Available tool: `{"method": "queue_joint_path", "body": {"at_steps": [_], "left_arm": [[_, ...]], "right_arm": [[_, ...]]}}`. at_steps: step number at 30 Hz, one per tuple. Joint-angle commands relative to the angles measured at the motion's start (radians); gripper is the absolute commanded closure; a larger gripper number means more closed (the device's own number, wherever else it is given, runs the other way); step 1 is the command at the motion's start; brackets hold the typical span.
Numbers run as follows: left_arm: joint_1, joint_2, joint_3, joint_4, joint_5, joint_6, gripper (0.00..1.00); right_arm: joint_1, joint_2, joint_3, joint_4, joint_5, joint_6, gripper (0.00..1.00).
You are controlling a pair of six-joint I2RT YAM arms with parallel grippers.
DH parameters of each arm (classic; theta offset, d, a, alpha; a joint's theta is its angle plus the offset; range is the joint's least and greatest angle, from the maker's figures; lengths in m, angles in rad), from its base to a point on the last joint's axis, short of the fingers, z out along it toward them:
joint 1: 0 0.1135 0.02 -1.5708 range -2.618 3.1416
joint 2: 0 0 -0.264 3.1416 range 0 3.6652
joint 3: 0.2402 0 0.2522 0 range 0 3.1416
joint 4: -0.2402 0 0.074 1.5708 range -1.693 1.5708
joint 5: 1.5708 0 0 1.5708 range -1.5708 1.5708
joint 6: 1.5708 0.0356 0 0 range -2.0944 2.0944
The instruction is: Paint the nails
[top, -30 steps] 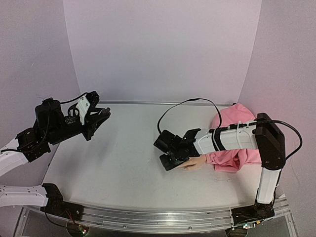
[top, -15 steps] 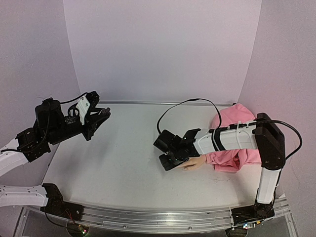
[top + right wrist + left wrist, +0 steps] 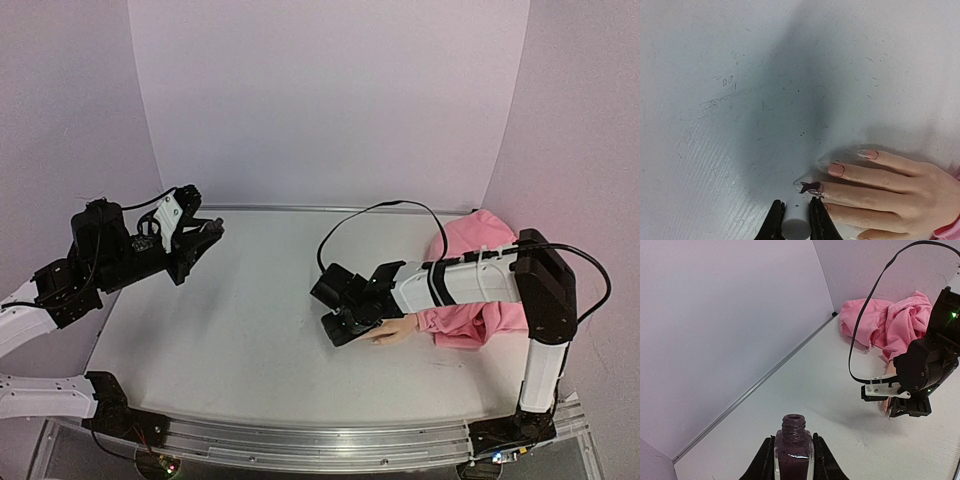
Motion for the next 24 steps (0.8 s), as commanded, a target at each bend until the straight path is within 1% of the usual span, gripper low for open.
{"method": "queue_joint_path", "body": {"at_steps": [1, 24], "left_arm": [[-0.002, -0.017, 0.001, 0.039, -0.011, 0.010, 1.00], [-0.002, -0.022, -0.001, 0.039, -0.013, 0.012, 1.00]], "right_arm": [[0.006, 0.019, 0.013, -0.022, 0.000, -0.003, 1.00], [0.006, 0.032, 0.023, -0.010, -0.016, -0.004, 1.00]]}}
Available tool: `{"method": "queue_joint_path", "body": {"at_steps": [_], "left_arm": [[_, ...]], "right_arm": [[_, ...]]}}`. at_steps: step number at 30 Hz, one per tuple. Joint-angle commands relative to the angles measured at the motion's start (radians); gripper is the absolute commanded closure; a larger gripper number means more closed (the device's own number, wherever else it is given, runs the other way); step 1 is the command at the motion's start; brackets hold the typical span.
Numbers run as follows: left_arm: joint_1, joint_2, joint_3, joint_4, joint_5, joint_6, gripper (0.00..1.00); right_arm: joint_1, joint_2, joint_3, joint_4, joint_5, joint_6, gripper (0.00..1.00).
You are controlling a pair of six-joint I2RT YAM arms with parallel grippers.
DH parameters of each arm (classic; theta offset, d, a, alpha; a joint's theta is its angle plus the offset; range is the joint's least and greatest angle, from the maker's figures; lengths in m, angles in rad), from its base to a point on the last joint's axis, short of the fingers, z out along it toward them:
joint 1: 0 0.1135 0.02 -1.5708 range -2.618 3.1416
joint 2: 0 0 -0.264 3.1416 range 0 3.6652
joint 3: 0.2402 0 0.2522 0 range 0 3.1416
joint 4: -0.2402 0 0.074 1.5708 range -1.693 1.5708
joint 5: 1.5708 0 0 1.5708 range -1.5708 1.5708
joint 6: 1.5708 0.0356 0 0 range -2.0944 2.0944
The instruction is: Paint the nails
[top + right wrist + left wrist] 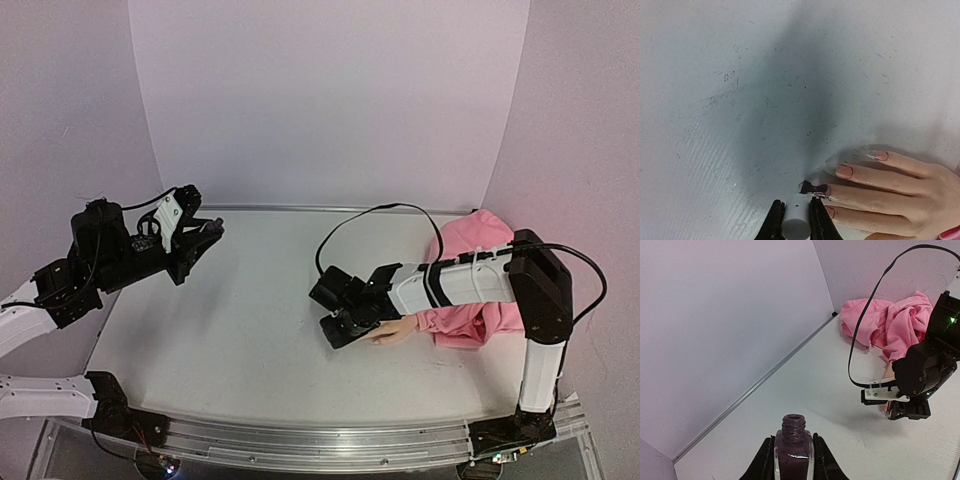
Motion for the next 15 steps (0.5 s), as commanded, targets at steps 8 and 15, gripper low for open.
{"method": "queue_joint_path", "body": {"at_steps": [8, 15], "left_arm": [[-0.002, -0.023, -0.002, 0.039, -0.014, 0.012, 1.00], [-0.003, -0.022, -0.001, 0.039, -0.014, 0.013, 1.00]], "right_arm": [[0.006, 0.017, 0.032, -0.015, -0.006, -0.005, 1.00], [0.006, -0.005, 0.041, -0.009, -0.015, -0.002, 1.00]]}}
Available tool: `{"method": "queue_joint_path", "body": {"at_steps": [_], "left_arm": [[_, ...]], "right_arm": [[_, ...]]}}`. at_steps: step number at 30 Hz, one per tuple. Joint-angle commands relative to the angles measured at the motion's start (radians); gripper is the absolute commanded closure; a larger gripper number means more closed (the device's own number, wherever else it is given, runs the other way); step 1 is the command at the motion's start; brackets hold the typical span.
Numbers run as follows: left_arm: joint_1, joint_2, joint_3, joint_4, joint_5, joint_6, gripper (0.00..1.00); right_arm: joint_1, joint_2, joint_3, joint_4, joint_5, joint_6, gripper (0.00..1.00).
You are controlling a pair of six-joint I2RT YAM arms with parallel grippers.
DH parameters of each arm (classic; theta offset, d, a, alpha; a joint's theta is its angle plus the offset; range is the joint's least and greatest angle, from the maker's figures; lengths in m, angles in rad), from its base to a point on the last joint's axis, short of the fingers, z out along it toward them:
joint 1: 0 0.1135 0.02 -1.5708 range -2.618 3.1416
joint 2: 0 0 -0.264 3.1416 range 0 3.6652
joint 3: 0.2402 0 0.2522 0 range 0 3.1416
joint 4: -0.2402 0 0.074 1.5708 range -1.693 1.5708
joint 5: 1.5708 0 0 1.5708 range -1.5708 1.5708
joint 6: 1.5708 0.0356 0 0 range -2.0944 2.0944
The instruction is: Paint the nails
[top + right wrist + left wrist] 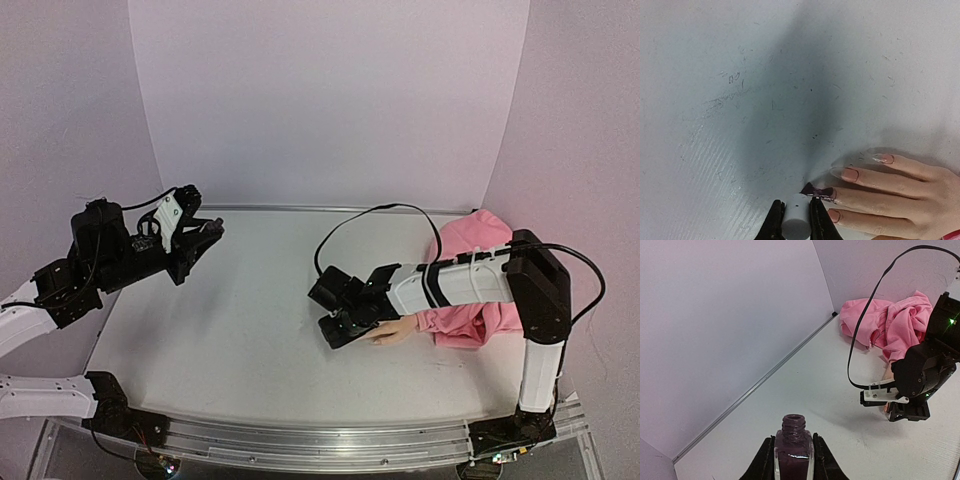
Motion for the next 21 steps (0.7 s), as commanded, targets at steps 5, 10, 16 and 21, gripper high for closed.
{"method": "queue_joint_path", "body": {"at_steps": [5, 10, 16, 21], "left_arm": [[-0.002, -0.021, -0.001, 0.039, -0.013, 0.012, 1.00], [-0.002, -0.019, 0.000, 0.039, -0.010, 0.011, 1.00], [-0.002, -0.016, 0.001, 0.039, -0.008, 0.010, 1.00], [-0.002, -0.010, 0.002, 0.039, -0.006, 0.010, 1.00]], "right_arm": [[0.006, -0.070, 0.016, -0.020, 0.010, 0.008, 1.00], [0.005, -0.106, -0.010, -0.020, 0.034, 0.019, 1.00], [0.006, -0.111, -0.017, -0.040, 0.069, 0.036, 1.00], [0.005, -0.085, -0.003, -0.075, 0.089, 0.044, 1.00]]}}
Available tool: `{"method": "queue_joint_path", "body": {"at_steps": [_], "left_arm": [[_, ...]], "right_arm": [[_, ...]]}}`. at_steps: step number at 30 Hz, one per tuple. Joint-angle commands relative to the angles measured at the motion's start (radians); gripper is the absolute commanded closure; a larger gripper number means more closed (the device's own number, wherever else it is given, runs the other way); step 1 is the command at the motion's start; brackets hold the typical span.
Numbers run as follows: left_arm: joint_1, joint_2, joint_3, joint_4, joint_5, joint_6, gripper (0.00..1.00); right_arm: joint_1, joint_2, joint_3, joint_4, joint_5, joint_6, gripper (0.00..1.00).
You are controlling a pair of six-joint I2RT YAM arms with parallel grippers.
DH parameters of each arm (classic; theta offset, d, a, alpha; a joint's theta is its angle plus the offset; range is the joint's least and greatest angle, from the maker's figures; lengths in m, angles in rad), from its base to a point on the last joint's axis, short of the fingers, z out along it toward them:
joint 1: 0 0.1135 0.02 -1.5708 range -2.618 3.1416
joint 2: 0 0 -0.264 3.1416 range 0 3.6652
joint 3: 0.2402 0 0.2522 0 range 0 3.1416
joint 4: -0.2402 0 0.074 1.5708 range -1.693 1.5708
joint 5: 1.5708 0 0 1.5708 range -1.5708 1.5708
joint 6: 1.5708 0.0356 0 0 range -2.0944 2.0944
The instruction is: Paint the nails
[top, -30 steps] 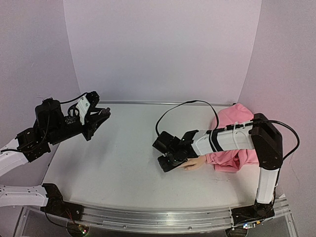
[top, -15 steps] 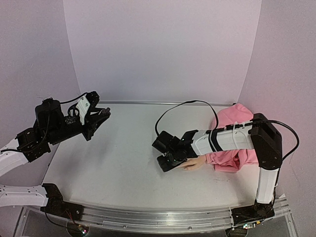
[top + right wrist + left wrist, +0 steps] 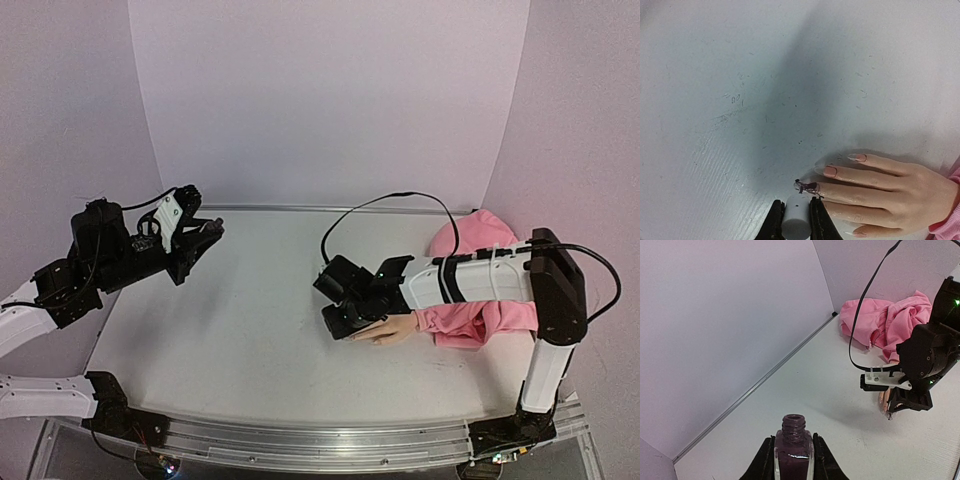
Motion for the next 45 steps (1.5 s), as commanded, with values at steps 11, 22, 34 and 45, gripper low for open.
{"method": "queue_joint_path", "body": {"at_steps": [11, 22, 34, 45], "left_arm": [[-0.002, -0.002, 0.004, 0.038, -0.005, 0.010, 1.00], [-0.002, -0.009, 0.002, 0.038, -0.009, 0.010, 1.00], [-0.002, -0.017, 0.001, 0.038, -0.011, 0.012, 1.00], [-0.002, -0.019, 0.001, 0.038, -0.013, 0.013, 1.00]], "right_arm": [[0.006, 0.025, 0.011, -0.083, 0.043, 0.015, 1.00], [0.005, 0.052, 0.016, -0.077, 0.051, 0.010, 1.00], [0.005, 0.071, 0.028, -0.062, 0.049, 0.001, 1.00], [0.006, 0.082, 0.037, -0.051, 0.044, -0.006, 1.00]]}}
